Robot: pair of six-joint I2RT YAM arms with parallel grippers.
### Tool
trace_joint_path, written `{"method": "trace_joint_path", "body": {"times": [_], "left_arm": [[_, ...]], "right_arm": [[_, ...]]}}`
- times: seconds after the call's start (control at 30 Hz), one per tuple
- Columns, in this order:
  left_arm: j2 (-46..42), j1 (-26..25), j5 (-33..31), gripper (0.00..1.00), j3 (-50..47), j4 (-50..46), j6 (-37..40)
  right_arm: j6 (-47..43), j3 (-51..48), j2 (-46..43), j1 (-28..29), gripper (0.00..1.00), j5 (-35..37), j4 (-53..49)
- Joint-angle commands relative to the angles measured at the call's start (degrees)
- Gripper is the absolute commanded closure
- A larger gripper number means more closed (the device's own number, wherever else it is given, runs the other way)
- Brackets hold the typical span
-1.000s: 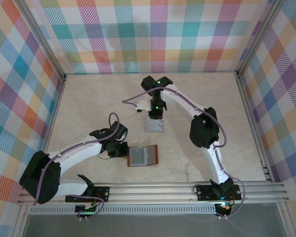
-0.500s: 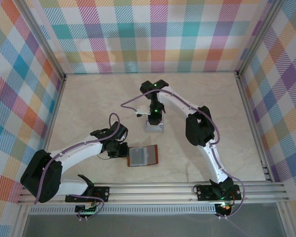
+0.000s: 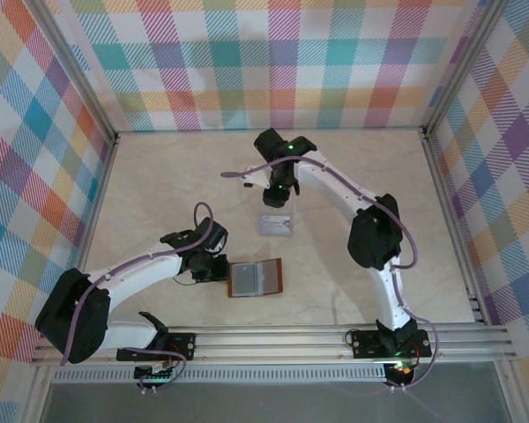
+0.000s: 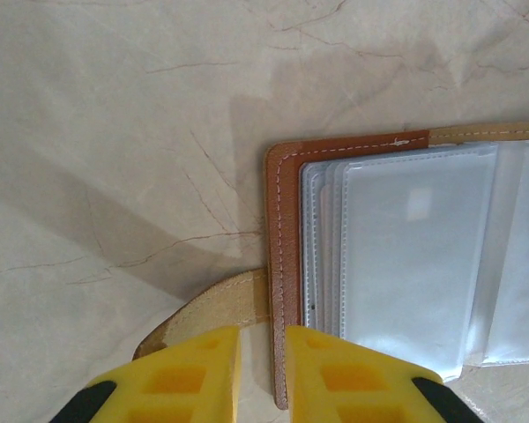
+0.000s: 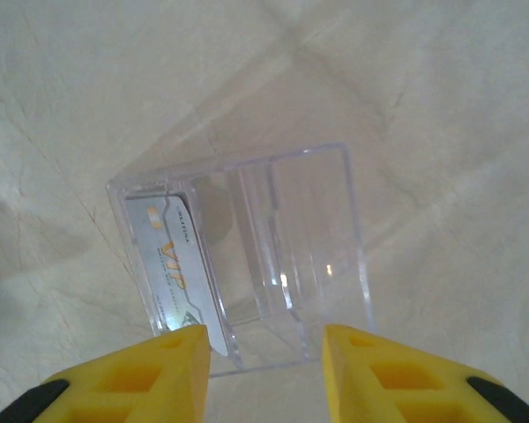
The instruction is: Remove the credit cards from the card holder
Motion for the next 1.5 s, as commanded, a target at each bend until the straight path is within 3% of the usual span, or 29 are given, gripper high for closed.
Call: {"method": "trace_joint_path", "body": {"times": [0.0,0.17,0.47,0.63,0.8,1.0,1.47], "left_arm": [[-0.11,1.44,1.39,0.80,-0.84,0.82,0.42],[1.07,2.60,5.21,0.82,-2.21,4.04,0.36],[2.34,3.32,3.86,0.83,-4.24,5.07,1.01],[2.58,3.41,3.18,0.83,-6.67,6.37,0.83],[3.55,3.42,4.21,0.83,-7.97,7.85,0.41],[3.02,3.45,4.45,0.84,-7.89,7.72,0.44],[2.68,3.54,4.45,0.85,-8.76,7.85,0.33]], "right_arm": [[13.16,-3.31,-4.53,1.38,0.60,-3.50,3.11],[29.80,-15.09,-13.10,3.78,0.61,-9.35,9.96],[55.87,-41.41,-28.05,8.32,0.71,-17.91,31.50],[68.17,-48.52,-31.02,10.93,0.76,-19.15,38.69],[79.81,-51.25,-30.45,11.67,0.81,-20.42,39.21],[84.67,-53.04,-27.92,12.73,0.82,-24.72,41.53],[87.45,-48.59,-18.89,17.30,0.83,-24.34,41.48]]}}
